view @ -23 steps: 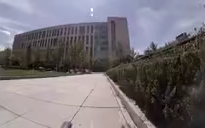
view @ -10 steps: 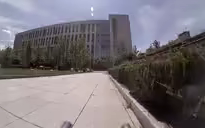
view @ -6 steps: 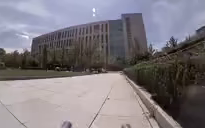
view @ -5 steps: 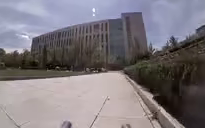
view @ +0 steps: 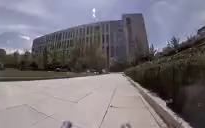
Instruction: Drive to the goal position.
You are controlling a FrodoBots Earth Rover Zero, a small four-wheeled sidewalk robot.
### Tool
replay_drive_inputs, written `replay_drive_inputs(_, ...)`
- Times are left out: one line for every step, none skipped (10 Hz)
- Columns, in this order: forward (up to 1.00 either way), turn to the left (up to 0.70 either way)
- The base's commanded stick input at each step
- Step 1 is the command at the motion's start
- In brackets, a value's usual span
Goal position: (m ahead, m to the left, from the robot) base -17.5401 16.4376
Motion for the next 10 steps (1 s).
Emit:
replay_drive_inputs(0.07,0.00)
replay_drive_inputs(0.07,0.00)
replay_drive_inputs(0.07,0.00)
replay_drive_inputs(0.07,0.00)
replay_drive_inputs(0.06,0.00)
replay_drive_inputs(0.07,0.00)
replay_drive_inputs(0.07,0.00)
replay_drive_inputs(0.21,0.00)
replay_drive_inputs(0.54,0.00)
replay_drive_inputs(0.70,0.04)
